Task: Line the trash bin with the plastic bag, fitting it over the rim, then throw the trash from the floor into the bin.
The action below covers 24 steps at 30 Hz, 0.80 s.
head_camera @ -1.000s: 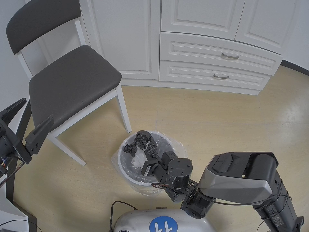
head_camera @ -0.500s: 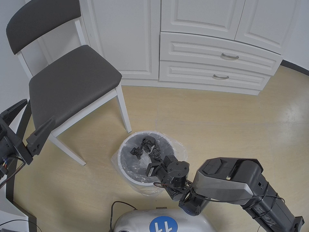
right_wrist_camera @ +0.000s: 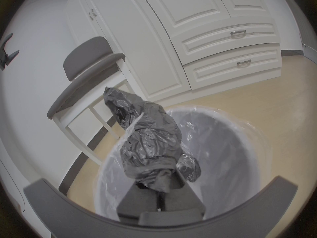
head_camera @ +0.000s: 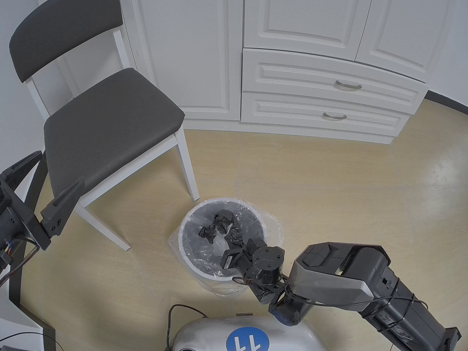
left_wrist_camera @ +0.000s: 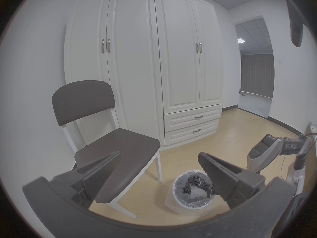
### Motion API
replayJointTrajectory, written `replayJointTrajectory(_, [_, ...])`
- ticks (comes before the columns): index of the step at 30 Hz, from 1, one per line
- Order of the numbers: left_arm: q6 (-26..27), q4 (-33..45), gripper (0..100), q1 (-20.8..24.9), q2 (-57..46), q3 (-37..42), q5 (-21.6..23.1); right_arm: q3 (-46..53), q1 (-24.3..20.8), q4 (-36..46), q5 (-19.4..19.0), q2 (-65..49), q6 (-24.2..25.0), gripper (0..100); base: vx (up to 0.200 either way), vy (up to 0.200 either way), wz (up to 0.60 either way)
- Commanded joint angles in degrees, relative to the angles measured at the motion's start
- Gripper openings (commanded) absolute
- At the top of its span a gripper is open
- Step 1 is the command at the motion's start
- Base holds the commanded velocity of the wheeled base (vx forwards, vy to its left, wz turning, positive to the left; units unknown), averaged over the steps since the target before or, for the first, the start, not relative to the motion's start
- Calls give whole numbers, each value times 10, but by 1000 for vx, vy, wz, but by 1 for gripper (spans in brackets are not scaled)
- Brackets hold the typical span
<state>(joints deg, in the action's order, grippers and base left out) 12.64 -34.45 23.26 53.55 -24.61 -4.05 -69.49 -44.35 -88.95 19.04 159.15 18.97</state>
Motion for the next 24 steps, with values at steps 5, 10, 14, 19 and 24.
replayJointTrajectory(5, [1, 1, 100, 0, 2, 2, 0, -89, 10, -10, -11, 43, -17, 0, 0, 0, 0])
replayJointTrajectory(10, [3, 0, 100, 2, 17, 6, -1, -115, 17, -10, -45, 48, -23, 0, 0, 0, 0])
replayJointTrajectory(14, [3, -1, 100, 2, 29, 7, -1, -139, 28, -10, -48, 54, -37, 0, 0, 0, 0])
replayJointTrajectory(19, [3, 0, 100, 2, 32, 7, -1, -197, 41, -10, -40, 63, -38, 0, 0, 0, 0])
replayJointTrajectory(24, [4, -1, 100, 2, 32, 10, -1, -199, 39, -10, -38, 62, -58, 0, 0, 0, 0])
